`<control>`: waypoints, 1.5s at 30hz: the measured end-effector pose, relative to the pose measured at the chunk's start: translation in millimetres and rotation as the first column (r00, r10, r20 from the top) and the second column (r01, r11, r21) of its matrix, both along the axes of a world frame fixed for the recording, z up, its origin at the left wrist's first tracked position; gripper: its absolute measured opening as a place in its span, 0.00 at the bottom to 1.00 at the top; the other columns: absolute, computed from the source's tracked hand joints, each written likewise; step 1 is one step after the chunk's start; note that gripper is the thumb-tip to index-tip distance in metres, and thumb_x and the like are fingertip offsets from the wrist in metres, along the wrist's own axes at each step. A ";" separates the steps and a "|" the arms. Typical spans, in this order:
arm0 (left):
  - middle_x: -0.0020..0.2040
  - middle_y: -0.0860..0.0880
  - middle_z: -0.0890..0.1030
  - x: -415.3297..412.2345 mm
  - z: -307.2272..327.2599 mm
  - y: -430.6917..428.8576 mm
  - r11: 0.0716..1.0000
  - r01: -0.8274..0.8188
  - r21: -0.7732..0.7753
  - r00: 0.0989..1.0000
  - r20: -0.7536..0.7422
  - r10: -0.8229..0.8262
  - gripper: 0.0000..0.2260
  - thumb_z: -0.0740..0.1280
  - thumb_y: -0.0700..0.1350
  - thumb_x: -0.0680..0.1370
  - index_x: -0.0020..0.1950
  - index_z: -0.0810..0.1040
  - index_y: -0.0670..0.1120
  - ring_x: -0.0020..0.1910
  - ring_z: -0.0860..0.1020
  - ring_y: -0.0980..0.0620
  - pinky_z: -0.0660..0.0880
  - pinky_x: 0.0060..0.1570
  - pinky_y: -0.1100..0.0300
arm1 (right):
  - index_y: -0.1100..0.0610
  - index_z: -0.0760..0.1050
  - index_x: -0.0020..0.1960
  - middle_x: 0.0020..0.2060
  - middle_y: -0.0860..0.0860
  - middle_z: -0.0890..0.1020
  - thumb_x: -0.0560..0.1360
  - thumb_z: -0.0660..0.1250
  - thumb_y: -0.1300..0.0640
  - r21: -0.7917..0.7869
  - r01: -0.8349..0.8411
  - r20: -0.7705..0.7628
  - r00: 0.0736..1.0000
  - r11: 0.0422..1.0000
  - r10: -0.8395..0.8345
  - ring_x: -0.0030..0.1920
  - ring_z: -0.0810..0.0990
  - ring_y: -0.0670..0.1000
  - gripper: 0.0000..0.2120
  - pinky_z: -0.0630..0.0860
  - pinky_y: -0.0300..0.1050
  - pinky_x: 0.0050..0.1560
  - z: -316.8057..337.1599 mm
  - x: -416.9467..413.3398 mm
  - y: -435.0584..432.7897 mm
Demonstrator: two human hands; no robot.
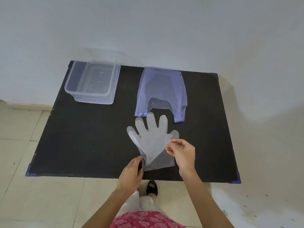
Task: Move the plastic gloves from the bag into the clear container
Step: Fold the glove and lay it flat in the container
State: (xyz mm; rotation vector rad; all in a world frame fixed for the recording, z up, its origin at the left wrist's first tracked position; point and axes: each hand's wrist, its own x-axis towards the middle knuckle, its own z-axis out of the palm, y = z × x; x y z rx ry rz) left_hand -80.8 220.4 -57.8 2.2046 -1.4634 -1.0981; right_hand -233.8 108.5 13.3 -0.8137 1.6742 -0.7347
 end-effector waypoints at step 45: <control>0.36 0.52 0.86 135.5 183.8 -96.0 0.803 -0.529 -0.274 0.830 -0.365 0.422 0.07 0.66 0.43 0.77 0.44 0.85 0.47 0.34 0.84 0.51 0.80 0.40 0.56 | 0.57 0.81 0.52 0.41 0.57 0.87 0.75 0.70 0.59 -0.332 -0.479 0.053 0.850 0.813 0.523 0.33 0.84 0.49 0.06 0.80 0.37 0.34 104.1 106.0 -100.9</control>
